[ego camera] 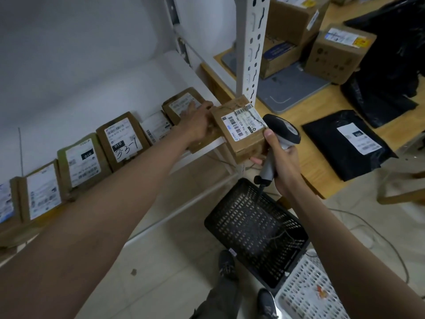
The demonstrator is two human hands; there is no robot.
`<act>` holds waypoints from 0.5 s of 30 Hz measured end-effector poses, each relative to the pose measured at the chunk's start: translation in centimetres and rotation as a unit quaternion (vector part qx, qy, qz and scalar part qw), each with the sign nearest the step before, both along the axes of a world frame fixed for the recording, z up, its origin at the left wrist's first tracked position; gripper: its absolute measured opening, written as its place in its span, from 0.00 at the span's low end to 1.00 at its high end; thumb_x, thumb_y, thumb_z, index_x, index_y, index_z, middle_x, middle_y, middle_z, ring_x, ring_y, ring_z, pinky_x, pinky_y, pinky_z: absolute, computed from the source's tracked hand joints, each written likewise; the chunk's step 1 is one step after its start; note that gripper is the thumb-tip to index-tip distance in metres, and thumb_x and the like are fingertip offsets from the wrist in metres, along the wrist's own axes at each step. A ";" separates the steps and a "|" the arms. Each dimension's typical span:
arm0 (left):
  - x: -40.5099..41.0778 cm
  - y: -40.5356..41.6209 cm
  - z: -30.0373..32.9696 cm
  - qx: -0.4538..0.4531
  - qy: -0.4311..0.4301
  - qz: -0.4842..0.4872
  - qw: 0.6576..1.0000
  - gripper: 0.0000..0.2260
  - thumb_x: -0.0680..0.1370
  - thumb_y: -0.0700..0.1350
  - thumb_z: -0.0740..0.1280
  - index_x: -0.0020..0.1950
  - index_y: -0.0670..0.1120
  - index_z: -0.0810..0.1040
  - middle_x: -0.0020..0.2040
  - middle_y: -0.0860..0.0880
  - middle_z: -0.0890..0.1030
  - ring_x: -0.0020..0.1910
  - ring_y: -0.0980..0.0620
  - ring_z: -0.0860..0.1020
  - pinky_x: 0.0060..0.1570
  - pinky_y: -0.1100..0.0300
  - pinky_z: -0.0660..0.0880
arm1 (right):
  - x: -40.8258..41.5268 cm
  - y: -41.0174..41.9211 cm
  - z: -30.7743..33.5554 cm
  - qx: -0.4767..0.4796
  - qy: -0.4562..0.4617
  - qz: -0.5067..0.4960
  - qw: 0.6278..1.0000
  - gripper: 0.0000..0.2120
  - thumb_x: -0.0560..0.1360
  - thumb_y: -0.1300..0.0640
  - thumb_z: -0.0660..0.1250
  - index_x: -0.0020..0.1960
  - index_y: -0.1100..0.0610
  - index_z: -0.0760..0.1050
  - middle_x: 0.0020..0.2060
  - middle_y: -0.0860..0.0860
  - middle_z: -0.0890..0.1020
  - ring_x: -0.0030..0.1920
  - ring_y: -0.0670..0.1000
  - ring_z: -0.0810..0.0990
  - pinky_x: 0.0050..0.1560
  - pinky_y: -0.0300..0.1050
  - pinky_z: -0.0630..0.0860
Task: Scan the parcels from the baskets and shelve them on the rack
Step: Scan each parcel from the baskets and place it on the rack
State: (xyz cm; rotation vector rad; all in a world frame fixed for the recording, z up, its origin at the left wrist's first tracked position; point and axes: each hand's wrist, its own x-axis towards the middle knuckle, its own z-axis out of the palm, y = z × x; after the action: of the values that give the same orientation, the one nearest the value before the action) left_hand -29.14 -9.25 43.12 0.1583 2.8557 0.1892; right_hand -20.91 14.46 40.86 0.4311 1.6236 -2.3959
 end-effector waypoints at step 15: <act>0.9 -1.8 -0.2 0.052 0.021 0.035 0.998 0.30 0.78 0.48 0.71 0.77 0.52 0.62 0.75 0.48 0.68 0.72 0.37 0.63 0.66 0.37 0.68 | -0.6 -1.7 -0.1 0.000 0.039 -0.050 0.998 0.28 0.75 0.47 0.75 0.70 0.56 0.72 0.58 0.50 0.85 0.59 0.50 0.84 0.47 0.51 0.85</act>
State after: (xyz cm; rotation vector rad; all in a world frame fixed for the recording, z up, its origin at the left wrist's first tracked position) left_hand -28.21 -11.01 42.95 0.0843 2.8965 0.3524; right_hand -21.54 12.75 40.74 0.4328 1.6730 -2.5143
